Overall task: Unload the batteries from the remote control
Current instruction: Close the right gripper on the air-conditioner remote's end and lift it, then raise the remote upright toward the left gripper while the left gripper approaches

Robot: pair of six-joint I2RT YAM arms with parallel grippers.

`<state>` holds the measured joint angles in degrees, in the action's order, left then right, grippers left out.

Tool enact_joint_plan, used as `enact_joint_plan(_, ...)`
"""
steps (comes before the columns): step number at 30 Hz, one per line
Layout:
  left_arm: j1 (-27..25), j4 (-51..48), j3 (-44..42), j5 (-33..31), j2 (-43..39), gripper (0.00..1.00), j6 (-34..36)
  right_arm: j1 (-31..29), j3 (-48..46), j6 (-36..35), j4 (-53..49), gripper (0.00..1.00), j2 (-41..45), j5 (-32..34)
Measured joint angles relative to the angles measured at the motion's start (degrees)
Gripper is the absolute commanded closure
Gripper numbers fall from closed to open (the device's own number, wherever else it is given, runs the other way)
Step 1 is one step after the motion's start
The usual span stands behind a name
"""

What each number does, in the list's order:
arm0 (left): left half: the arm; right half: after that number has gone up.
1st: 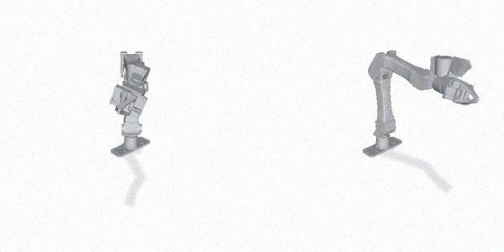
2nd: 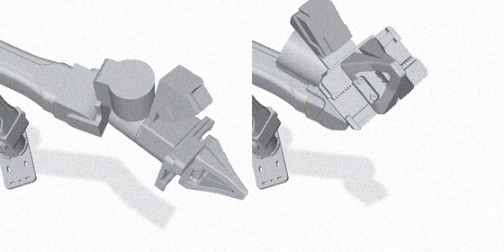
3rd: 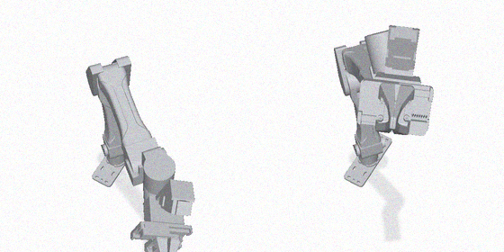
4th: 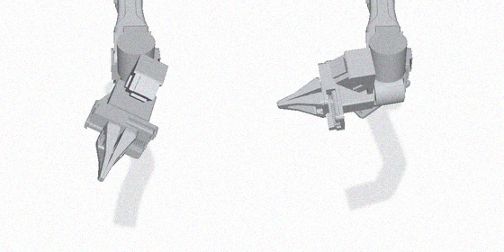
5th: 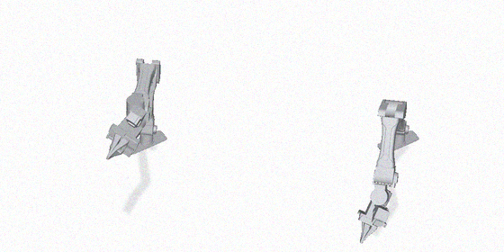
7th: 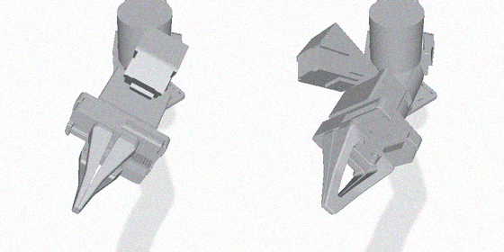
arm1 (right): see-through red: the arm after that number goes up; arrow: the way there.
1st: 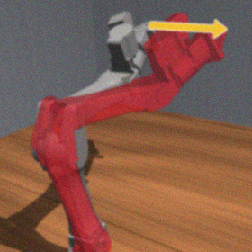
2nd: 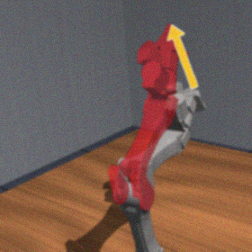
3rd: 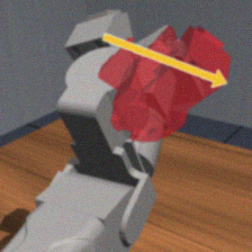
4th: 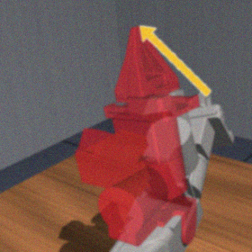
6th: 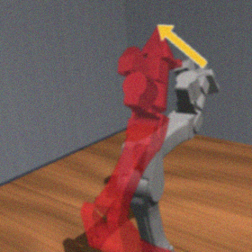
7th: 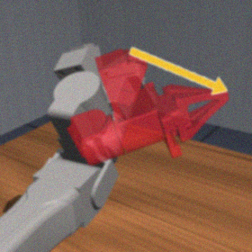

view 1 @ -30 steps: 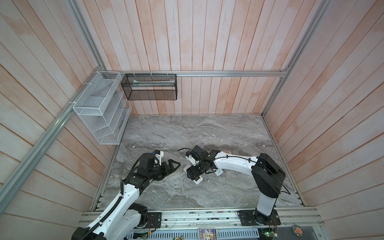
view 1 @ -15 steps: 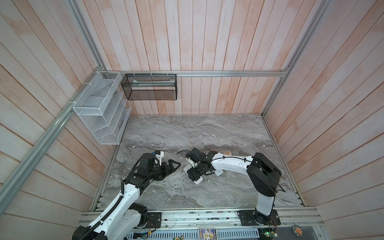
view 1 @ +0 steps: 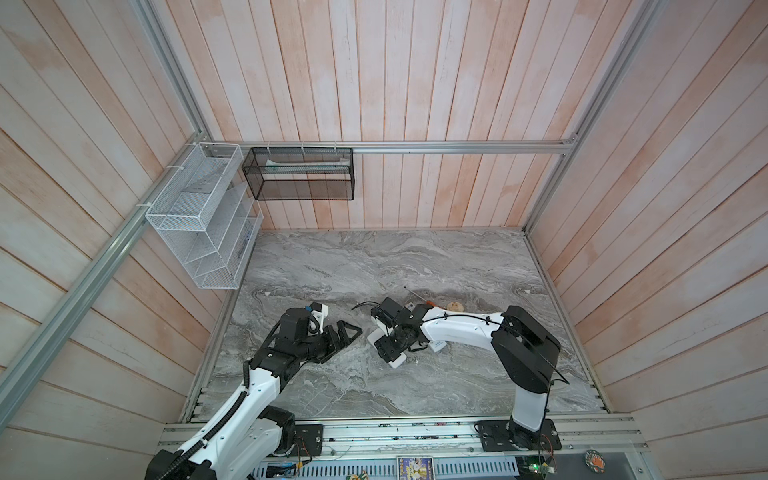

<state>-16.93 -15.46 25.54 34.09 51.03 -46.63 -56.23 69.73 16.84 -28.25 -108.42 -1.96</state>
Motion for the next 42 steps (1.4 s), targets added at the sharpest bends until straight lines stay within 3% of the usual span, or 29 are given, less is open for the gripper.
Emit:
enact_joint_plan(11,0.11,-0.17,-0.28,0.0,-0.79,0.0,-0.13,0.0,1.09,-0.72,0.87,0.46,-1.03,0.66)
enact_joint_plan(19,0.15,-0.04,-0.28,0.11,-0.68,0.0,-0.15,1.09,-0.31,0.37,2.8,0.52,1.05,-0.79)
enact_joint_plan(22,0.15,0.76,-0.28,0.83,-0.61,0.0,-0.31,4.33,-3.45,2.4,6.14,0.54,5.81,-5.44)
enact_joint_plan(29,0.15,9.25,-1.42,5.99,-0.98,0.0,-1.68,17.46,-15.04,12.24,23.41,0.54,19.45,-26.49)
enact_joint_plan(36,-0.63,28.79,-4.7,15.21,0.11,0.0,-7.65,19.21,-17.64,22.97,38.73,0.54,23.87,-43.85)
enact_joint_plan(42,-4.42,41.13,-2.21,20.76,3.1,0.0,-11.1,20.22,-17.73,33.22,51.43,0.54,26.36,-52.09)
